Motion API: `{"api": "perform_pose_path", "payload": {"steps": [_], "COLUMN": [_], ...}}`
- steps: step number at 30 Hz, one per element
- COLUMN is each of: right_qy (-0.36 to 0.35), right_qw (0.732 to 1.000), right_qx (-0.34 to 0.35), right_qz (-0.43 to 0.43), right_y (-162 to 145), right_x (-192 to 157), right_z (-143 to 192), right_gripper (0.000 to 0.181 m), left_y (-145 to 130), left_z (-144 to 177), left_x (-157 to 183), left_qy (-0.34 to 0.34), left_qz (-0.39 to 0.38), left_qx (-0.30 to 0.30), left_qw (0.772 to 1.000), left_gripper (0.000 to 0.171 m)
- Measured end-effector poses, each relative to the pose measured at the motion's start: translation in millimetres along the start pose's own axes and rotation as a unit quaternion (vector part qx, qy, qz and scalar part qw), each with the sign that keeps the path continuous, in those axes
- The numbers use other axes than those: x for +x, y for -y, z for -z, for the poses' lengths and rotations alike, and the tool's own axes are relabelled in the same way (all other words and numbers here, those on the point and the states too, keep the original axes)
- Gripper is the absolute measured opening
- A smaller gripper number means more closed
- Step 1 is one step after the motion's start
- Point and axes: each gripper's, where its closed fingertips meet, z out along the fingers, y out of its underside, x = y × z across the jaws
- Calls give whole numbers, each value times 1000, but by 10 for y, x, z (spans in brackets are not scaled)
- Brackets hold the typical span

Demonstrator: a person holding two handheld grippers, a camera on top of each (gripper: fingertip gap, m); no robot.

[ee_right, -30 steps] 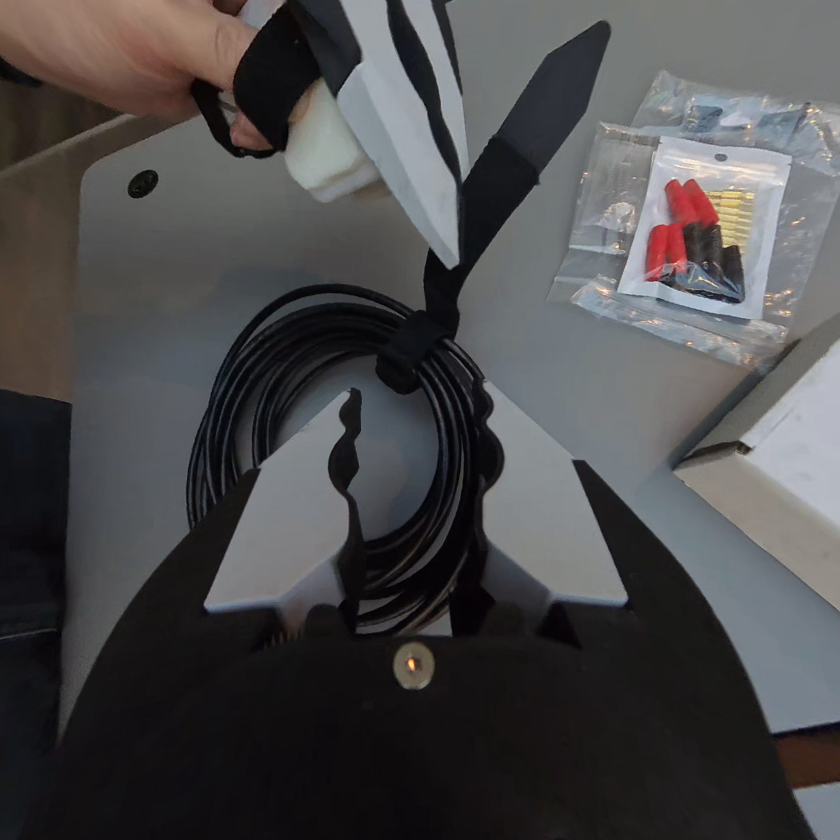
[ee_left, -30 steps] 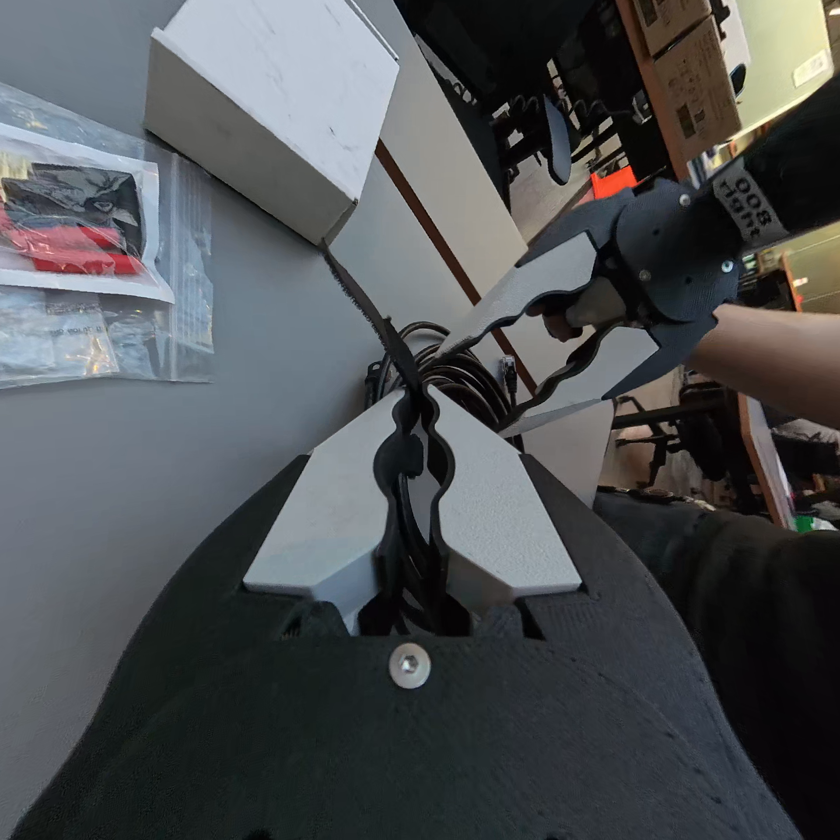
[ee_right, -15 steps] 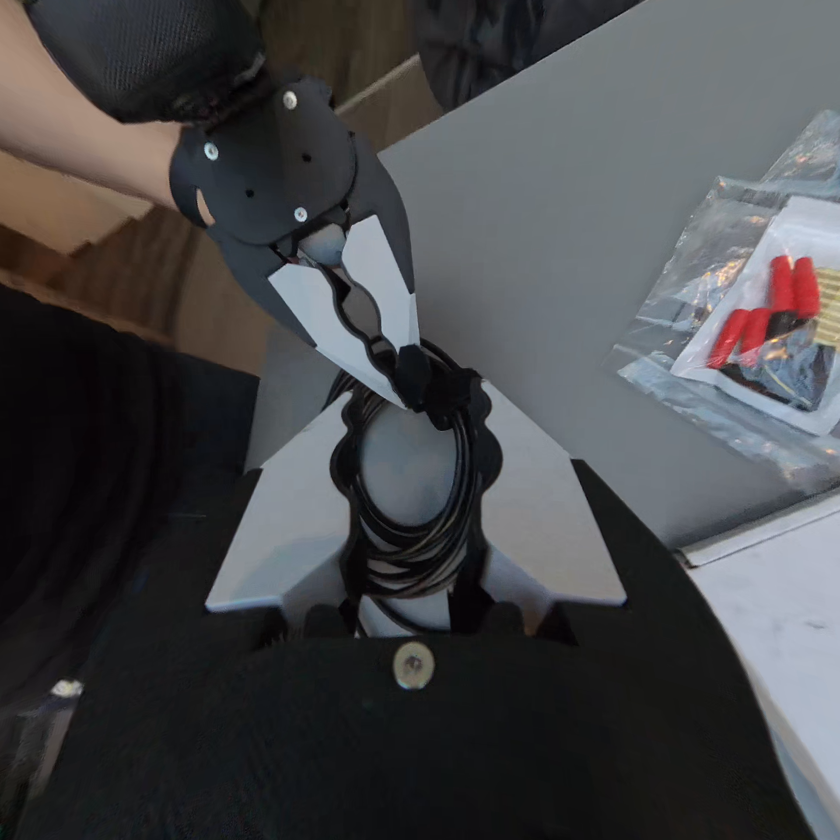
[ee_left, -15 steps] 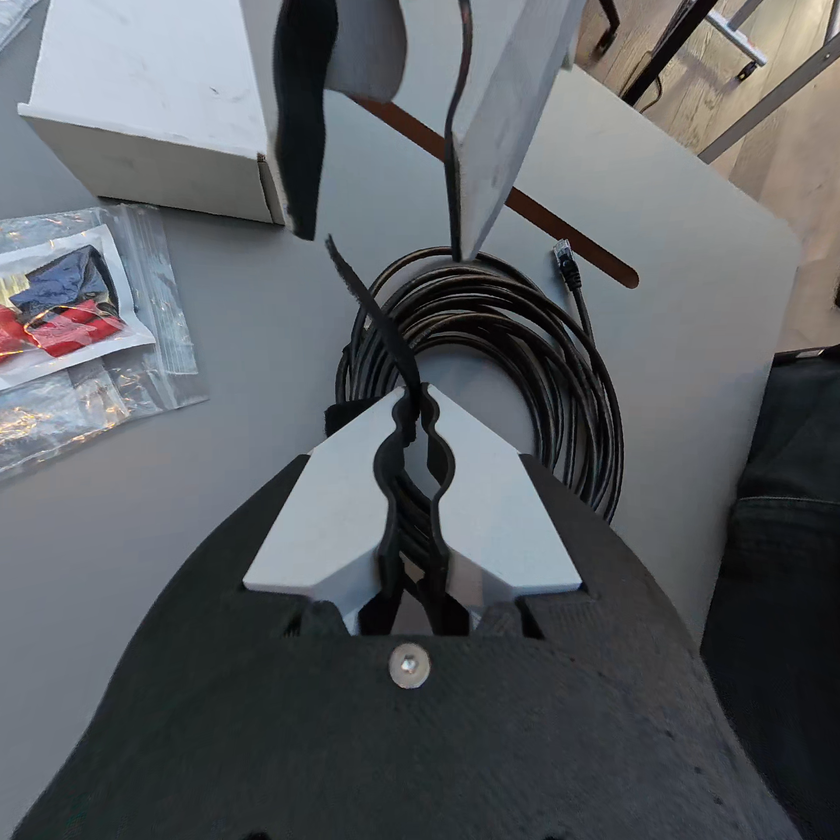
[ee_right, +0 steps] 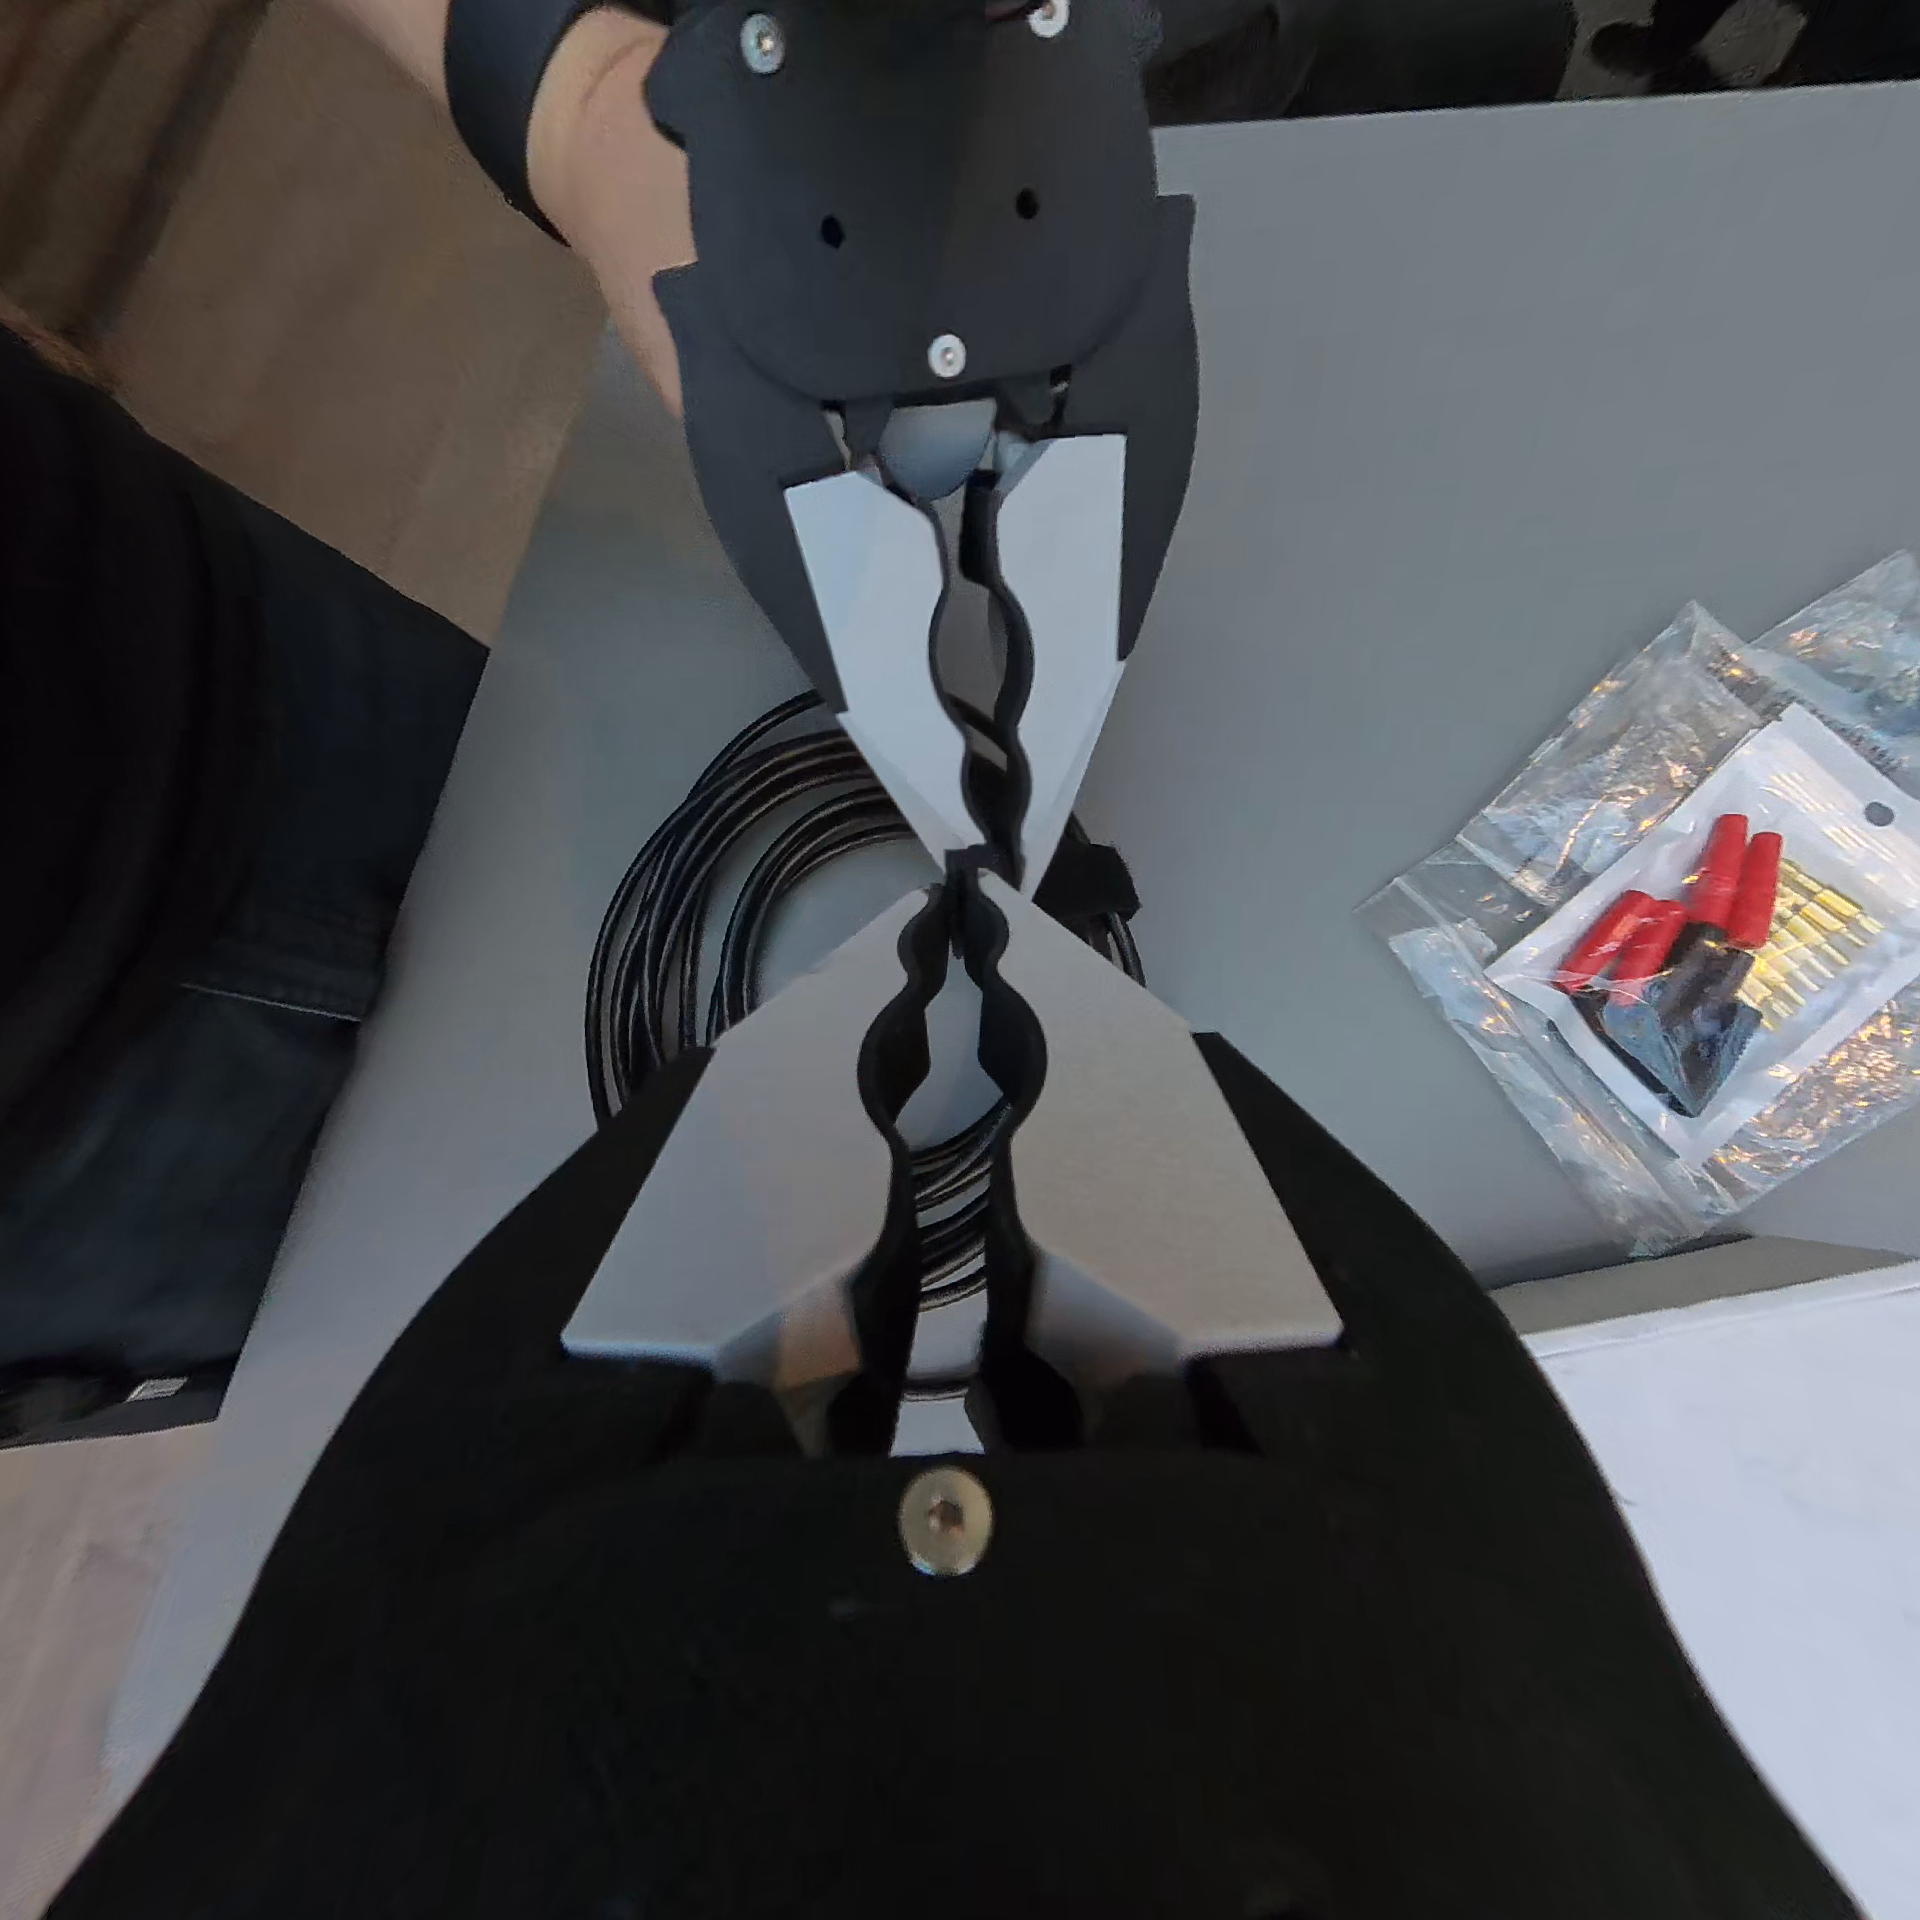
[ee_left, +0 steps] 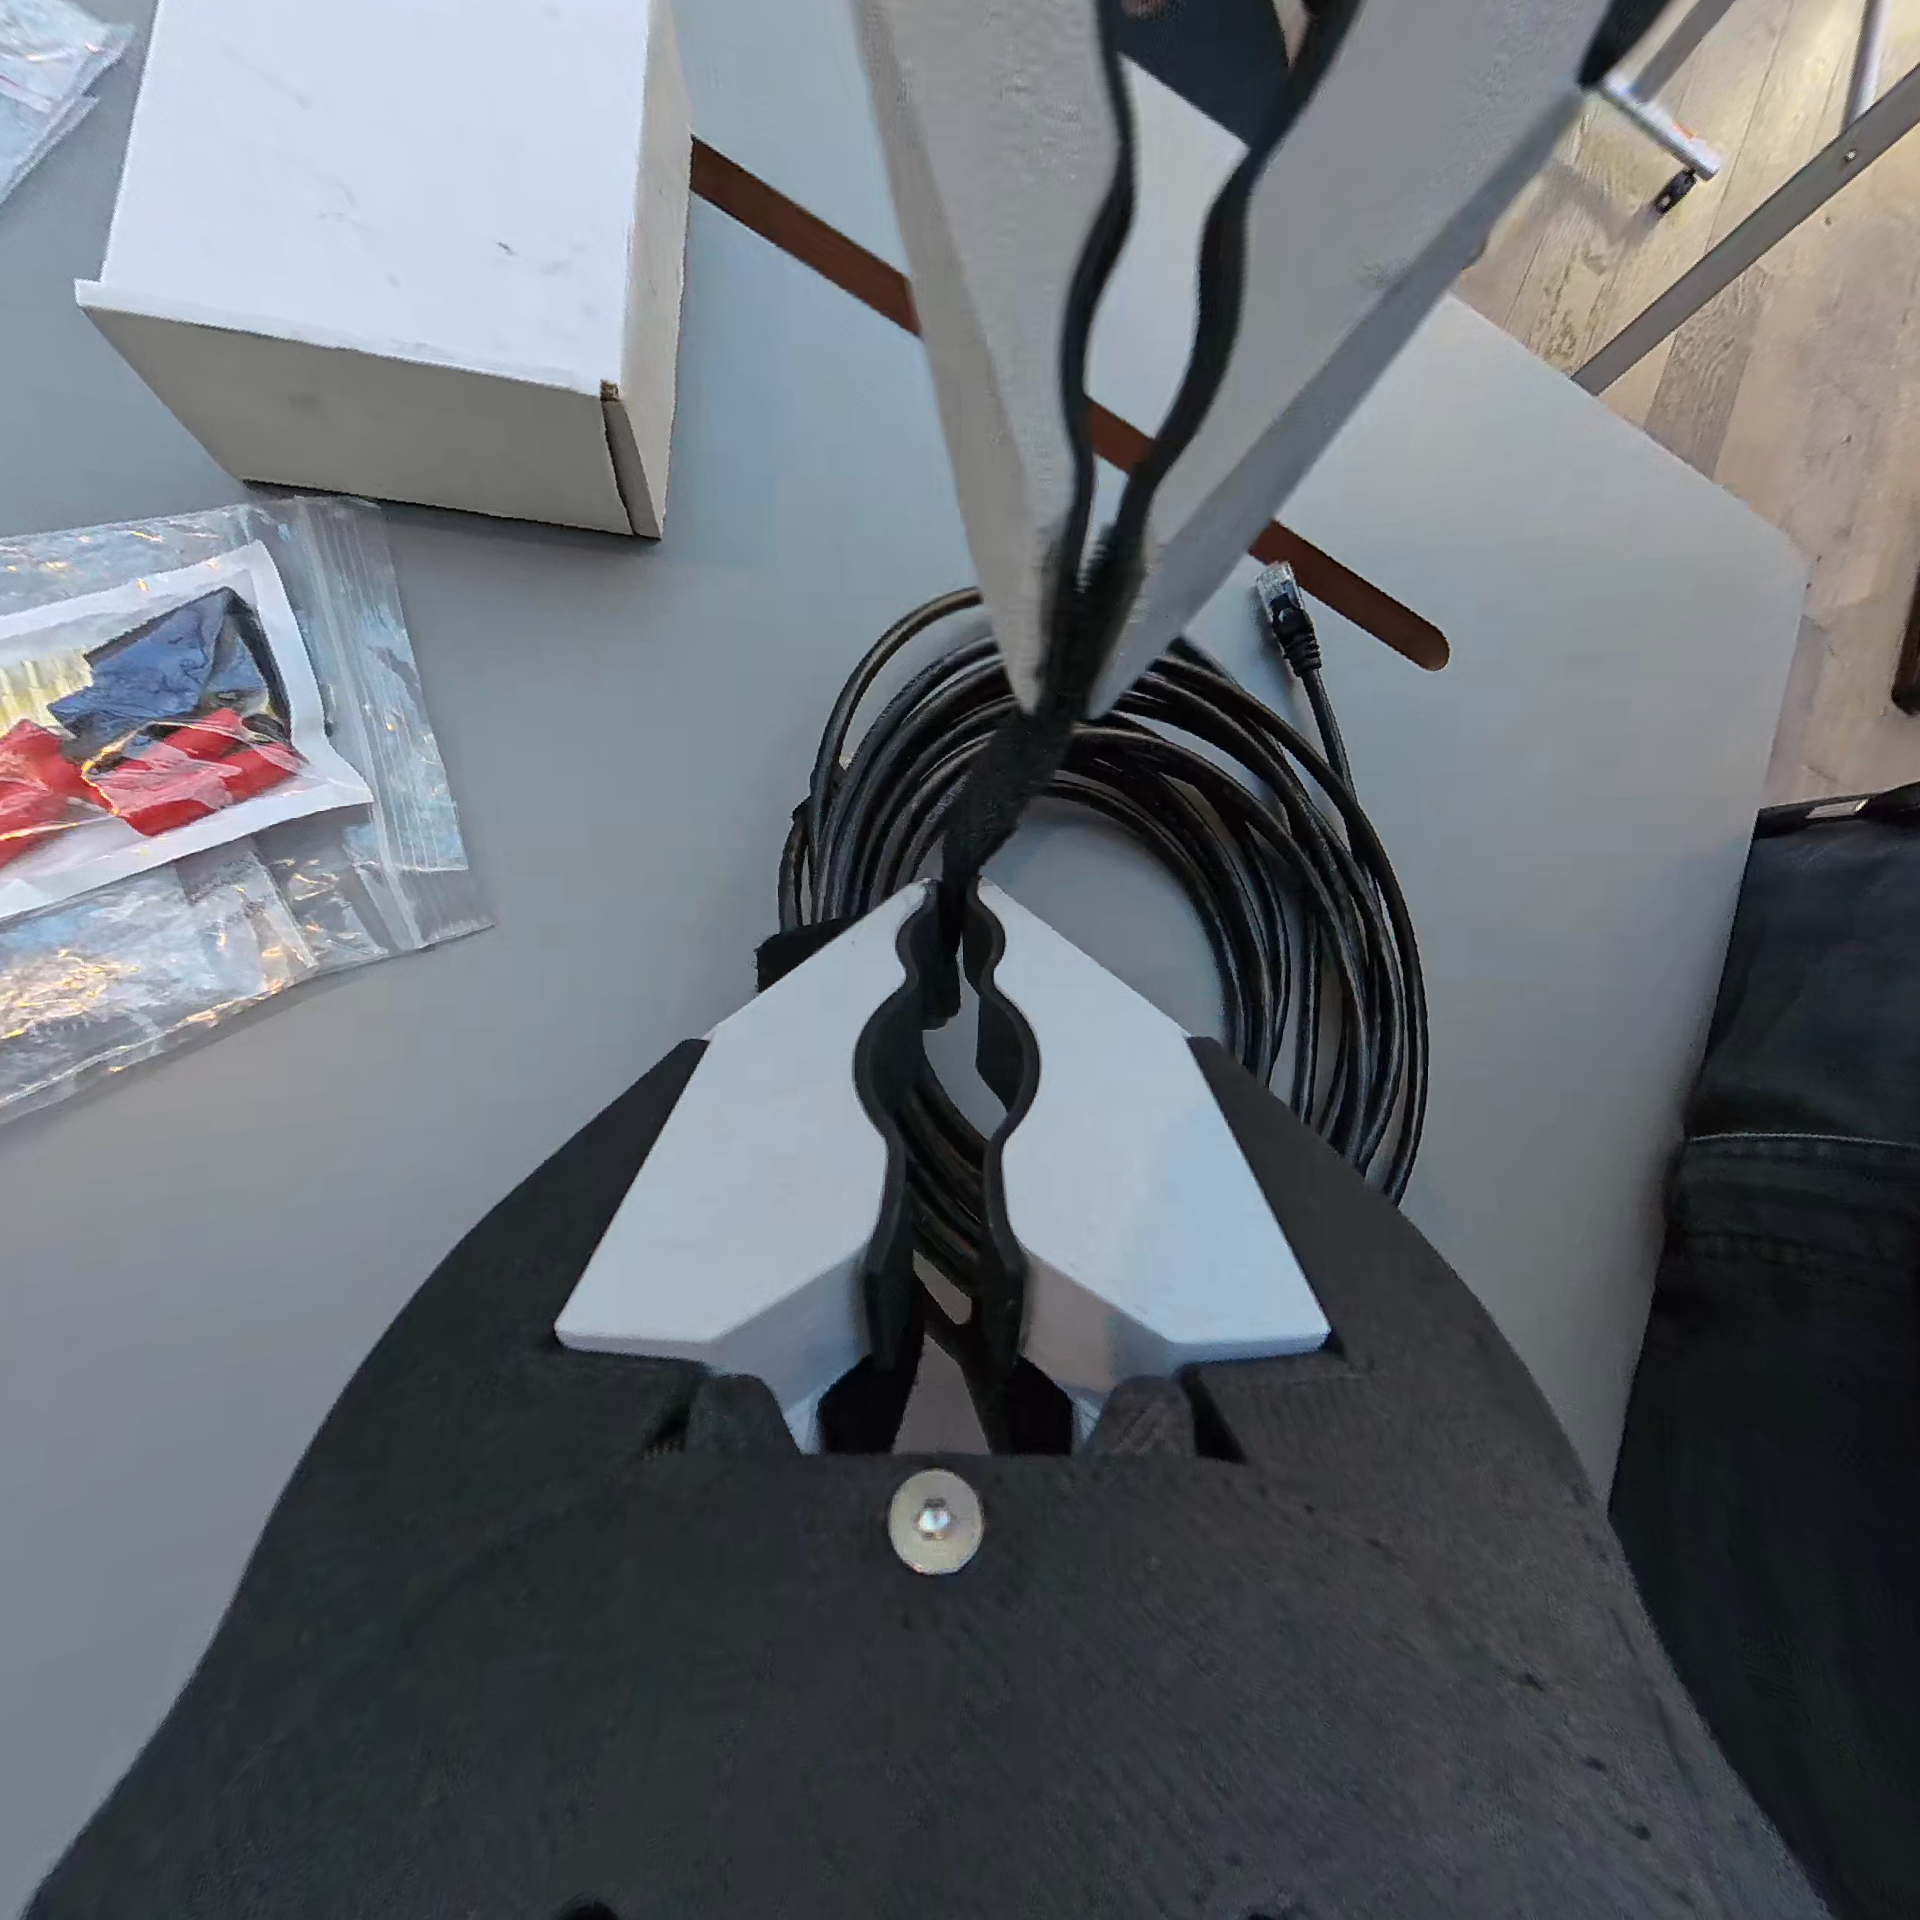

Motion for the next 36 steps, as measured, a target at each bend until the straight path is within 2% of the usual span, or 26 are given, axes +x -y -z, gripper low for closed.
{"api": "perform_pose_path", "payload": {"steps": [3, 7, 15, 20, 23, 25, 26, 29, 36], "right_qy": [-40, -78, -98, -84, -39, -19, -40, -106, -131], "right_qw": [999, 996, 995, 985, 947, 920, 921, 942, 942], "right_qx": [10, 17, 31, 100, 183, 245, 245, 189, 153], "right_qz": [25, 32, 11, -117, -263, -305, -299, -258, -270], "right_y": [-48, -149, -308, -288, -278, -213, -248, -429, -532], "right_x": [-98, -171, -351, -420, -395, -380, -365, -356, -212], "right_z": [-8, -69, -250, -173, -35, 98, 122, 30, -326], "right_gripper": [0, 0, 1, 9, 18, 24, 23, 22, 25], "left_y": [22, -71, -202, -226, -238, -252, -255, -237, -72], "left_z": [-6, -68, -112, -120, -120, -125, -123, -105, 55], "left_x": [25, 106, 145, 118, 111, 114, 112, 104, -16], "left_qy": [-5, -12, -11, 23, 38, 43, 44, 39, 17], "left_qz": [5, -2, 2, -34, -52, -59, -60, -43, 56], "left_qx": [9, -6, -23, -27, -27, -30, -30, -22, 32], "left_qw": [1000, 1000, 1000, 999, 998, 997, 997, 998, 998], "left_gripper": [0, 4, 4, 2, 1, 1, 1, 0, 0]}}
